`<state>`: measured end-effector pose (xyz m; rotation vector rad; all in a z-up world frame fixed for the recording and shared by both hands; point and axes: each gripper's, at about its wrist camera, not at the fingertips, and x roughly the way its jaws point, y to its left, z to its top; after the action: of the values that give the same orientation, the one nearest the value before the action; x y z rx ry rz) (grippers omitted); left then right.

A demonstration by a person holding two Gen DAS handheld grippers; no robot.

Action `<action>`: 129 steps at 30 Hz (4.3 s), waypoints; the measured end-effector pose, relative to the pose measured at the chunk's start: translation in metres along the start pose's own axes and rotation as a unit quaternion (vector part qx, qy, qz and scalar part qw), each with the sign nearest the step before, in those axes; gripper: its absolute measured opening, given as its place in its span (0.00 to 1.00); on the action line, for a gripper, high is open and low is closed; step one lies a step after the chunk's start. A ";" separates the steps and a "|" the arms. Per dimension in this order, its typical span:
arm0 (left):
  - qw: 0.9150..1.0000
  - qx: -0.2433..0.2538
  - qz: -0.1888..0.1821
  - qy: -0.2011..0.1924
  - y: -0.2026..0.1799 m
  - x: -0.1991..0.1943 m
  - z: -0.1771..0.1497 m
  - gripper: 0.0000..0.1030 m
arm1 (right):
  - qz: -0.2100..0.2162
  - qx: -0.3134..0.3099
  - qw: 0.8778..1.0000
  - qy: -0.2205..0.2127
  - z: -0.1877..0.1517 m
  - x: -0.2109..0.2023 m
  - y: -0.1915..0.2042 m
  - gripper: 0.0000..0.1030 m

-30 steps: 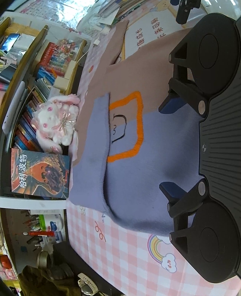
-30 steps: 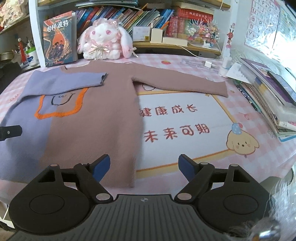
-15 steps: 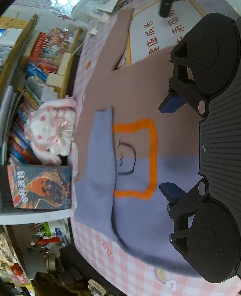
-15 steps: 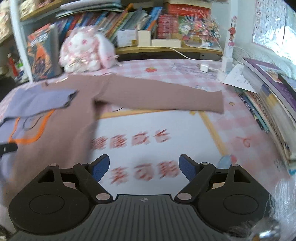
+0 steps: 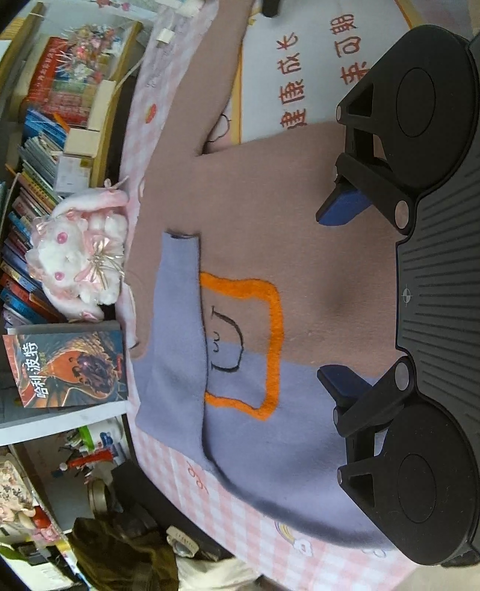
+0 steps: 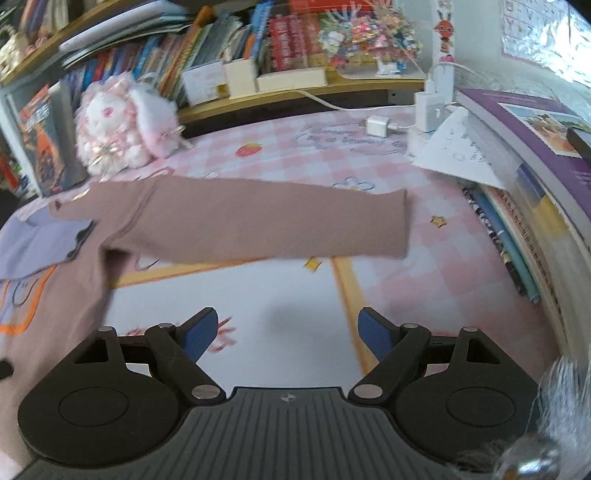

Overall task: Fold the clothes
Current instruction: 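Move the right gripper to the mauve sleeve cuff and grasp it, then lift the mauve sleeve with the right gripper and carry it across the chest, then lower the mauve sleeve onto the chest and open the right gripper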

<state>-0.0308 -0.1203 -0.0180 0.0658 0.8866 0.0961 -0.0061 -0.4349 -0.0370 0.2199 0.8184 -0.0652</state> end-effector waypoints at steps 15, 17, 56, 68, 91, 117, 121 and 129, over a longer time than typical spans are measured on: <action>0.998 0.032 0.046 0.024 -0.017 -0.011 -0.001 0.83 | -0.053 0.035 0.998 -0.015 0.023 0.041 -0.042 0.80; 0.998 0.034 0.048 0.026 -0.018 -0.011 -0.001 0.83 | -0.054 0.037 0.998 -0.018 0.026 0.044 -0.043 0.80; 0.997 0.024 0.066 0.038 -0.020 -0.003 0.003 0.83 | -0.012 0.078 0.994 -0.078 0.059 0.062 -0.048 0.08; 0.997 -0.001 0.067 0.032 -0.007 -0.004 -0.003 0.83 | -0.003 0.079 0.995 -0.061 0.057 0.065 -0.045 0.10; 0.997 -0.025 -0.015 -0.075 0.121 0.004 -0.017 0.83 | 0.129 0.004 0.980 -0.151 0.101 0.000 0.166 0.09; 0.991 -0.050 -0.033 -0.119 0.311 0.024 -0.030 0.83 | 0.130 -0.092 0.984 -0.081 0.070 0.074 0.449 0.41; 0.991 -0.056 -0.044 -0.116 0.311 0.032 -0.025 0.83 | 0.133 -0.101 0.983 -0.078 0.059 0.058 0.436 0.45; 0.989 -0.090 -0.071 -0.089 0.316 0.052 -0.019 0.83 | 0.053 -0.116 0.991 -0.041 -0.001 0.015 0.351 0.51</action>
<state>-0.0309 0.2001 -0.0391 -0.1553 0.6979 0.0373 0.0533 -0.0920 0.0112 0.0406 0.7239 0.1193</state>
